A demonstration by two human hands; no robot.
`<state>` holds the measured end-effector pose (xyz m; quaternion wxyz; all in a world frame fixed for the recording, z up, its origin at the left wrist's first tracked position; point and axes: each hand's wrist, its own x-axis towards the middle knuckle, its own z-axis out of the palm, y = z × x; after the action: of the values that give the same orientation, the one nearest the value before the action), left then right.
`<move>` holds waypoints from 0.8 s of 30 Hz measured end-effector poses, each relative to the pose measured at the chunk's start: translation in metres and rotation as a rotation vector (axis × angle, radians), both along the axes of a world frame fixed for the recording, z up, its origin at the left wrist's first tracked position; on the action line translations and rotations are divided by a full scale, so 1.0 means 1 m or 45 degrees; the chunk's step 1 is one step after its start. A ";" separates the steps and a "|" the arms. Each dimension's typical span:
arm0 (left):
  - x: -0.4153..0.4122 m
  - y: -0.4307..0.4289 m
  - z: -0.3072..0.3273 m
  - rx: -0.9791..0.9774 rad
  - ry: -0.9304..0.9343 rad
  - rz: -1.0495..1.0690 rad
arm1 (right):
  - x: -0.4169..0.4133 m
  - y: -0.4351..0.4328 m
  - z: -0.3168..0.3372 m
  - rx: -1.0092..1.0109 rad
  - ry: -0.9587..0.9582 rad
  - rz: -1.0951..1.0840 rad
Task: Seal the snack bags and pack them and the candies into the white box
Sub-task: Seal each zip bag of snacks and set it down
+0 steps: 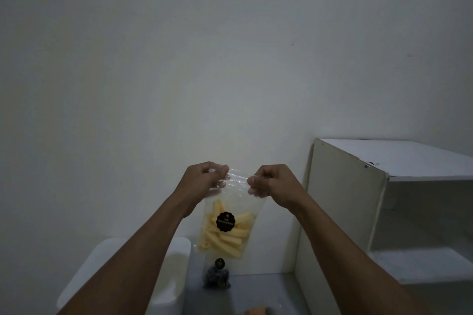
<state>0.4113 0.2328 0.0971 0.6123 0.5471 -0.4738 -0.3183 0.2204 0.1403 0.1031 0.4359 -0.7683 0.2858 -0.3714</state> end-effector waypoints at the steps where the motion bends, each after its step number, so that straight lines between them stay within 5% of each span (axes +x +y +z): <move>1: -0.001 -0.001 0.000 0.029 -0.033 -0.031 | 0.001 0.001 0.000 -0.015 0.011 0.002; 7: -0.002 -0.008 0.001 -0.074 -0.208 0.159 | 0.001 0.001 -0.005 0.102 -0.077 0.047; 17: -0.006 -0.015 -0.007 -0.086 0.120 0.018 | -0.011 -0.006 -0.005 0.039 -0.164 -0.055; 24: -0.016 -0.020 -0.002 -0.110 0.118 -0.057 | -0.012 -0.001 -0.001 0.190 -0.182 0.047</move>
<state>0.3955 0.2132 0.0953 0.6494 0.4939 -0.4704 -0.3362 0.2079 0.1392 0.1017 0.5181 -0.7103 0.2666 -0.3949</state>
